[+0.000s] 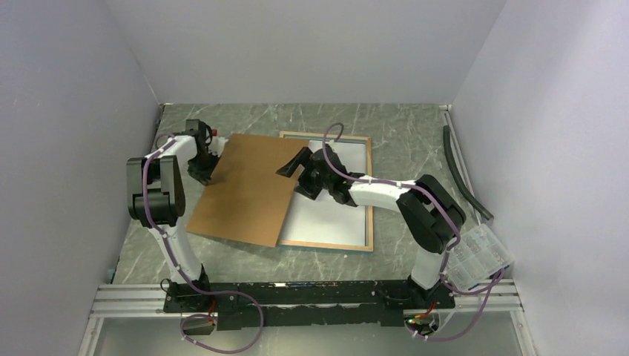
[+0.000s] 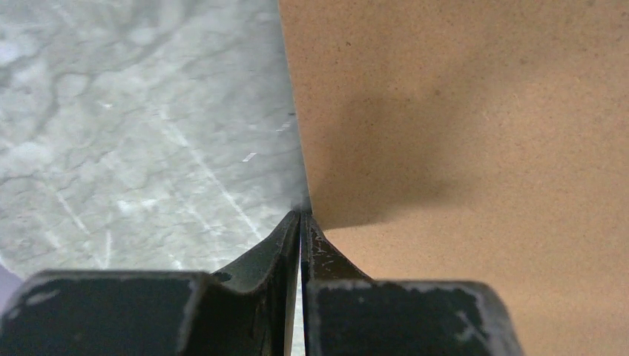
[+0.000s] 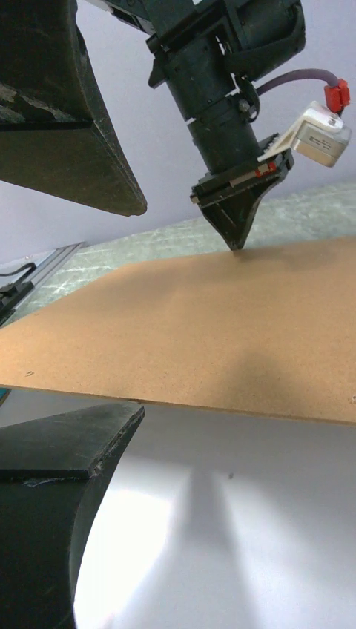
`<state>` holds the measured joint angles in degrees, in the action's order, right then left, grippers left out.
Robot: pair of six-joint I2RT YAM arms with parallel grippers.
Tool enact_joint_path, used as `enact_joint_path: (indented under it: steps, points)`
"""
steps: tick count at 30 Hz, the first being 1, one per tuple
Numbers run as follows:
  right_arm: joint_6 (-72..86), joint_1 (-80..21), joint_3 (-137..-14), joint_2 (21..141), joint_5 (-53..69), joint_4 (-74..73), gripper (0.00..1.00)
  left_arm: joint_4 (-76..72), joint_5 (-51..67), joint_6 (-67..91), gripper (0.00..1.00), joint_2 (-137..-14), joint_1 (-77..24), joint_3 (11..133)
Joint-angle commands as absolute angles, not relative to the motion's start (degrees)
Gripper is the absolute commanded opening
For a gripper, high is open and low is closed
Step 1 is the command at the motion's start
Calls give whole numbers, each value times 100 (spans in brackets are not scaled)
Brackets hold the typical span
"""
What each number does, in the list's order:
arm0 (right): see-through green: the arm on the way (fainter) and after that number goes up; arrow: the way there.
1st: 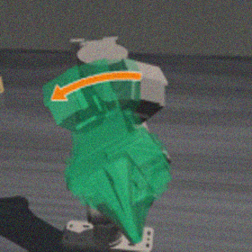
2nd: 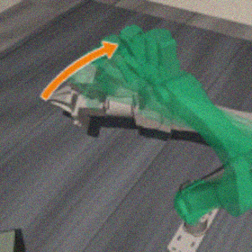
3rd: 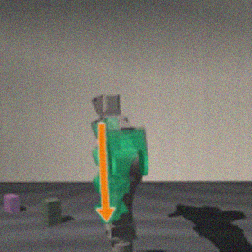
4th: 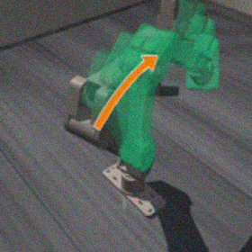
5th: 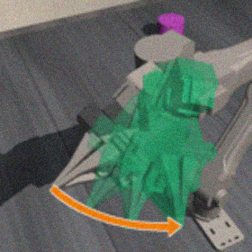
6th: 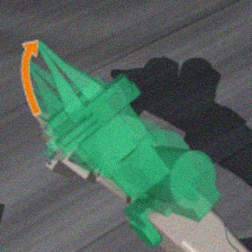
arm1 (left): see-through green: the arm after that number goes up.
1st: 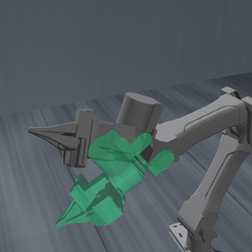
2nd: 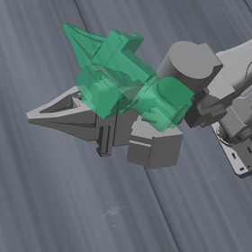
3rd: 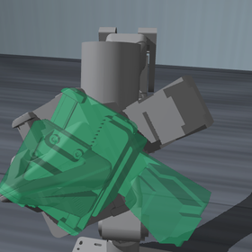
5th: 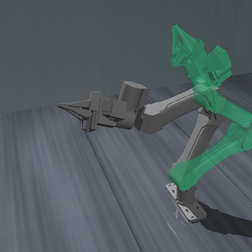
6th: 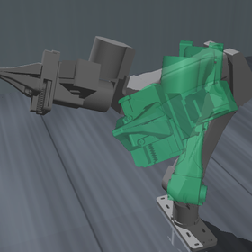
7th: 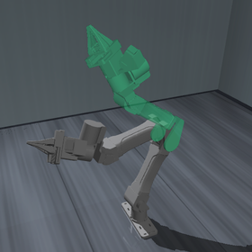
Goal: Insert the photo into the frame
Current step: Pick up the photo frame item at the center of the board, then place the photo frame item at the center of the board.
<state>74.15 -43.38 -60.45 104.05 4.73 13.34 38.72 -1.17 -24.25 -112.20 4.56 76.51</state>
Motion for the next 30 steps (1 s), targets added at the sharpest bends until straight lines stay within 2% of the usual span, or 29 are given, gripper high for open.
enact_joint_path:
  steps: [1,7,18,30]
  points:
    - [7499,-4181,-5777,9879,549,1935,100,4696,1022,-2053,11,-11622,186,7306]
    - [7339,-3990,-5514,9878,775,1709,100,4794,912,-2005,11,-11503,185,7352]
    - [6818,-3795,-5337,9732,826,1151,100,5351,845,-2051,22,-11034,440,8138]
    - [5921,-3728,-5561,9568,743,501,98,5004,594,-2018,23,-11314,741,8083]
